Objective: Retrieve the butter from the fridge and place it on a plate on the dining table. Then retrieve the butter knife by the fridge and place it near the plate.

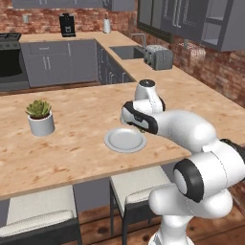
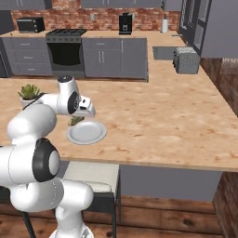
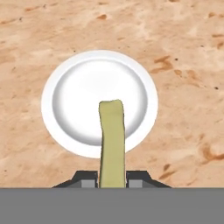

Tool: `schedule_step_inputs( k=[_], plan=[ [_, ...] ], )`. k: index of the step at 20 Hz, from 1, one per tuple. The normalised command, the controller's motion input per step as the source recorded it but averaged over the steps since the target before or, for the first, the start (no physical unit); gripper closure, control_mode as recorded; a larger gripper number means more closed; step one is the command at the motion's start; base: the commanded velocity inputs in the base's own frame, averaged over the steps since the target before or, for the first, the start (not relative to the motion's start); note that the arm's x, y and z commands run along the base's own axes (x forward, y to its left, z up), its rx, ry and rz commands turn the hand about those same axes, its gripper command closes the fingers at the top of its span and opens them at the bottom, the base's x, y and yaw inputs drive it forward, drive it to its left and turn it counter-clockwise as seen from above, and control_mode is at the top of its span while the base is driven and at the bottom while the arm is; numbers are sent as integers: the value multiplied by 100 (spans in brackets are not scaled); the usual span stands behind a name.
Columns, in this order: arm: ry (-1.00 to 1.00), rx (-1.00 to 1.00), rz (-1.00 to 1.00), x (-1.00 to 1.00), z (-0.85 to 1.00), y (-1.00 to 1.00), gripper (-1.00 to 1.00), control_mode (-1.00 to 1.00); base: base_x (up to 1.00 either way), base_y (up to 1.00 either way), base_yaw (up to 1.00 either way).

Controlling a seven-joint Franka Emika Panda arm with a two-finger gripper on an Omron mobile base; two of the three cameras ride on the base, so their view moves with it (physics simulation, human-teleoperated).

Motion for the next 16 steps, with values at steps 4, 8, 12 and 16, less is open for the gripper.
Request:
schedule_step_inputs(
  k=[4,8,12,16],
  plan=[
    [-6,0,0,4,-40,0,100,-100,0,0,0],
    [-4,0,-1,28,-31,1,100,-100,0,0,0],
    [-2,0,-2,32,-27,1,100,-100,0,0,0],
    [0,0,-5,30,-17,11,100,-100,0,0,0]
  ],
)
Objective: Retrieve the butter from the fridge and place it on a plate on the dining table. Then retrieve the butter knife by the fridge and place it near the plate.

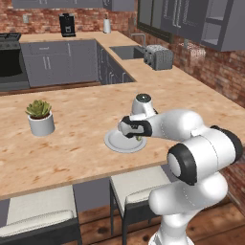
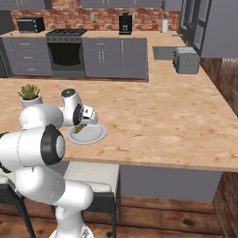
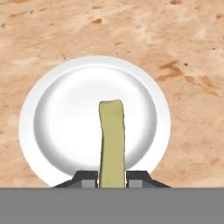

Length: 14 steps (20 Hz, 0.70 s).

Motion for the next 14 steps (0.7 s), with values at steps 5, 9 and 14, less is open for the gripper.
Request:
schedule_step_inputs(
  k=[5,9,14],
  plan=[
    [0,0,-2,6,-10,8,100,-100,0,0,0],
    [0,0,-2,0,-10,1,100,-100,0,0,0],
    [0,0,-3,0,-19,0,100,-100,0,0,0]
  ],
)
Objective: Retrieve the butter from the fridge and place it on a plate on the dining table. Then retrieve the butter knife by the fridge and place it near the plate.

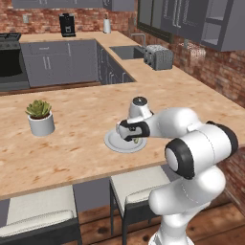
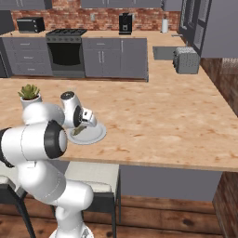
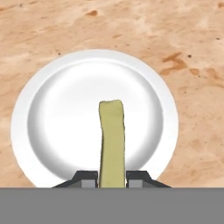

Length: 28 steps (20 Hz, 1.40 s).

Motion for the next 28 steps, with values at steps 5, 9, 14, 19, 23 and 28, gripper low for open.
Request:
schedule_step_inputs(
  k=[5,9,14,19,23,28],
  plan=[
    [0,0,-5,7,-32,0,100,-100,0,0,0],
    [0,0,-4,3,-24,0,100,-100,0,0,0],
    [0,0,-5,0,-23,0,100,-100,0,0,0],
    [0,0,-4,2,-16,0,100,-100,0,0,0],
    [0,0,-1,13,-2,0,100,-100,0,0,0],
    [0,0,0,26,0,0,100,-100,0,0,0]
  ],
)
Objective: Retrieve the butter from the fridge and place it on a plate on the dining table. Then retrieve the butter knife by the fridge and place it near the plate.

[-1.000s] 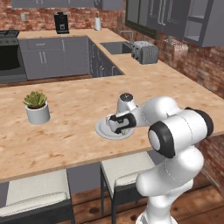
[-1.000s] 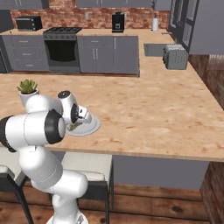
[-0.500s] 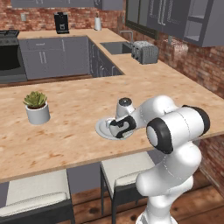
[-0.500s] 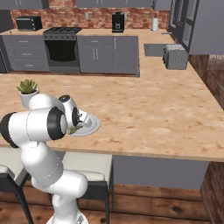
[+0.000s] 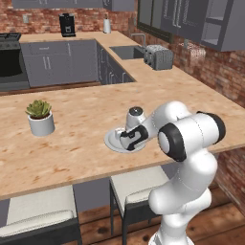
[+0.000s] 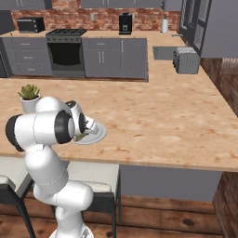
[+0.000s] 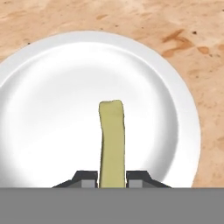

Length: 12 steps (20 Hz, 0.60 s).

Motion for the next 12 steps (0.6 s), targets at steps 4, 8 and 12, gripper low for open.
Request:
schedule_step_inputs(
  k=[4,8,12],
  plan=[
    [0,0,0,26,0,0,100,-100,0,0,0],
    [0,0,0,22,0,0,100,-100,0,0,0],
    [0,0,0,2,-11,0,100,-100,0,0,0]
  ],
)
